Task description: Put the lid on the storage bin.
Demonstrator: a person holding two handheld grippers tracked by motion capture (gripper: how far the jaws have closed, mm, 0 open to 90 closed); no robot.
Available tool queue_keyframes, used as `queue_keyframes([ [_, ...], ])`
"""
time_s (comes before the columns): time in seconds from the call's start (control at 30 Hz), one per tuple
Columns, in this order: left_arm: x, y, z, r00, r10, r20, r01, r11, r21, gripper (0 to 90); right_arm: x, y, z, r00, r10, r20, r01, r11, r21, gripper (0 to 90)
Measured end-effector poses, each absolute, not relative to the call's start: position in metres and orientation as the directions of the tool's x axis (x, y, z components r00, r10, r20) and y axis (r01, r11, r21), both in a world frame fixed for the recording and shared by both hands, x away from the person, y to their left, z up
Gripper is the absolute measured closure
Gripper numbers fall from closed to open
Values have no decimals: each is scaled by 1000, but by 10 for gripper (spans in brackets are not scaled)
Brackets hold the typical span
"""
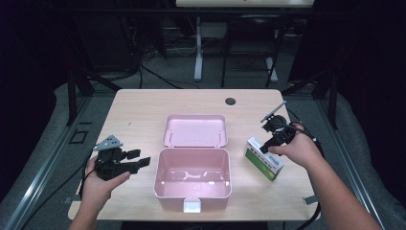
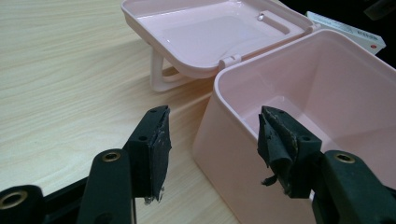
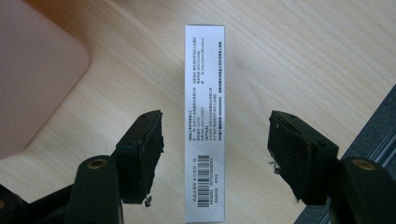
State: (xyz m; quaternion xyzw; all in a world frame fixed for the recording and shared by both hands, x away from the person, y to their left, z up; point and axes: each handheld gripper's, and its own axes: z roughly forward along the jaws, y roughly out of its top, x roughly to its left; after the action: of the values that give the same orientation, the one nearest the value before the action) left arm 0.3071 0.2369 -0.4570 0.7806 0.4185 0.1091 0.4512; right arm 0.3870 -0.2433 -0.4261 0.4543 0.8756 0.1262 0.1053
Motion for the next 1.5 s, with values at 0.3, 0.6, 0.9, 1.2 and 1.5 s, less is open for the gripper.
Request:
queue_keyframes([
  [0.3,308,237,-458,622,754,-210,559,-241,793,440,396,-241,-435,-570,818,-75,781,568,258,346],
  [0.6,308,237,-458,624,753,-208,558,-243,794,440,400,-240,-444,-582,811,-68,785,581,214,371],
  [0.9,307,237,-457,623,754,-209,557,-240,795,440,405,-236,-449,-588,805,-78,785,591,185,410],
  [1.2,308,237,-459,622,754,-210,559,-239,794,440,410,-233,-457,-592,803,-69,787,595,162,444],
  [1.5,308,237,-459,621,755,-209,559,-240,793,440,411,-231,-463,-591,805,-49,796,592,126,459],
])
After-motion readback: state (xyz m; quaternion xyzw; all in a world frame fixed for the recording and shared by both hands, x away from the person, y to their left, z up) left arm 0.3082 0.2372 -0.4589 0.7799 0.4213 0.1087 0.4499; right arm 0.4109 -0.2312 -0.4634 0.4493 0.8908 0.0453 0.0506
